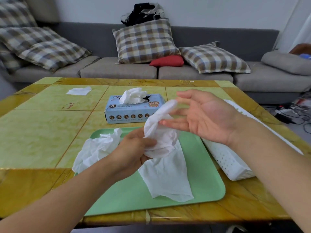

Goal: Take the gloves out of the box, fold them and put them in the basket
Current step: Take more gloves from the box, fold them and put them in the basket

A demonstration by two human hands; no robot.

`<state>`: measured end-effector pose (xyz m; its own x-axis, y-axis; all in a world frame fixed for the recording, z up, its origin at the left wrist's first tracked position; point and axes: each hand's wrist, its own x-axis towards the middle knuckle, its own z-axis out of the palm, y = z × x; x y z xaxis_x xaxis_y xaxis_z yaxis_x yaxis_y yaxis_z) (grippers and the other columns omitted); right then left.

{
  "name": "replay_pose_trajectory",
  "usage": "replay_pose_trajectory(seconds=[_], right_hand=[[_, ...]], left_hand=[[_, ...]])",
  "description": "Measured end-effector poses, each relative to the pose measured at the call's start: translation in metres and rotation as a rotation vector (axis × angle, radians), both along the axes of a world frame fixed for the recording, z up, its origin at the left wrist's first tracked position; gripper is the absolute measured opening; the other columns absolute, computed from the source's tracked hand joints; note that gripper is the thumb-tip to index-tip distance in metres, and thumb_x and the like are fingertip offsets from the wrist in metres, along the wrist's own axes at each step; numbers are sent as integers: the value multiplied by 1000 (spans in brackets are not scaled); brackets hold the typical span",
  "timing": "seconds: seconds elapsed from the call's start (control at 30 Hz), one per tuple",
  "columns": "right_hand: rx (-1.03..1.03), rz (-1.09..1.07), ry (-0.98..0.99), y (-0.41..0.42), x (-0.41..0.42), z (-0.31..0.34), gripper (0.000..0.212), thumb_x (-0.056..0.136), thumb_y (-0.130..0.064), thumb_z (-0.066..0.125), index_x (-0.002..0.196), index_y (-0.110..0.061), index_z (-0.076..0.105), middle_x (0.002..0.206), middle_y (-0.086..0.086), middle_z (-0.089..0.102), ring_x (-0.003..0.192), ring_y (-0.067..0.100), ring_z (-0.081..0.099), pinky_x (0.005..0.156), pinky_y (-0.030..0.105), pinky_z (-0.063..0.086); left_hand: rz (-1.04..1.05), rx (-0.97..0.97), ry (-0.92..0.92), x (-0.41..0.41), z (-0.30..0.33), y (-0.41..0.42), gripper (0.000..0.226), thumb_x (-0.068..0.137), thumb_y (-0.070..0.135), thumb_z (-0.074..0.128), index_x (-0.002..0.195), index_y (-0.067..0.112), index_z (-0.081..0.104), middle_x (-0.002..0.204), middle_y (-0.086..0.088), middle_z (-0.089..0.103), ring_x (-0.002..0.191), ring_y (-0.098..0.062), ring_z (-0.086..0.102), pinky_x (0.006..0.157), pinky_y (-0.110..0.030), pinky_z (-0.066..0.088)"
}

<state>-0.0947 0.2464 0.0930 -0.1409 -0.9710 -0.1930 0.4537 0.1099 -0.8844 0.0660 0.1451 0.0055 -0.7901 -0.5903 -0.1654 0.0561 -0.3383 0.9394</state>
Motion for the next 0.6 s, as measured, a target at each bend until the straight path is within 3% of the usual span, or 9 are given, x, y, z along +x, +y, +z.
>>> replay_pose_trajectory(seconds=[0.1,0.17,0.27,0.33,0.4,0.5,0.57,0.6], right_hand=[[-93,-269,334,0,-6,3,51,92,-11,68,140,-10,47,140,20,54,102,37,73,89,44,60],[-213,-299,617,4,-7,0,46,82,-8,79,124,-11,60,125,18,65,97,29,73,84,42,62],[-246,2,1247,12,3,-17,62,65,-20,94,119,-26,66,117,-6,65,108,12,64,93,25,55],[-315,-31,1532,9,9,-33,58,66,-27,94,118,-31,70,118,-16,61,114,2,55,97,19,44],[-443,-137,1566,4,11,-39,39,72,-25,91,108,-26,76,110,-15,65,109,5,57,94,23,44],[-491,-210,1448,3,8,-36,18,79,-13,85,97,-16,80,96,-11,74,94,4,67,87,21,49],[-435,-262,1227,4,6,-27,14,82,-5,80,96,-9,80,88,-3,77,84,3,70,80,23,53],[-427,-281,1085,5,6,-22,13,83,-5,78,96,-5,78,87,4,78,81,8,70,78,27,55]], left_hand=[[-120,418,152,4,8,-3,39,90,-16,39,125,-11,55,122,-30,66,109,-40,68,92,-45,57],[-152,588,263,8,13,-7,53,85,-18,39,137,-12,46,135,-33,56,124,-45,58,102,-52,48],[-188,590,307,13,26,-7,55,87,-10,33,141,-12,46,146,-29,48,135,-40,50,114,-51,38],[-194,534,298,15,33,-7,57,85,-6,34,140,-12,47,145,-26,50,132,-36,54,116,-47,37],[-247,550,321,16,34,-10,60,83,-2,40,141,-16,42,144,-28,49,129,-38,55,120,-45,30],[-298,538,341,19,41,-14,59,90,11,44,142,-16,40,146,-32,46,139,-41,45,123,-47,24],[-299,293,184,20,46,-17,67,91,41,47,137,-7,53,138,-28,56,133,-39,52,118,-49,33],[-232,115,28,20,50,-17,74,86,58,49,126,-3,64,126,-25,66,121,-37,63,110,-49,43]])
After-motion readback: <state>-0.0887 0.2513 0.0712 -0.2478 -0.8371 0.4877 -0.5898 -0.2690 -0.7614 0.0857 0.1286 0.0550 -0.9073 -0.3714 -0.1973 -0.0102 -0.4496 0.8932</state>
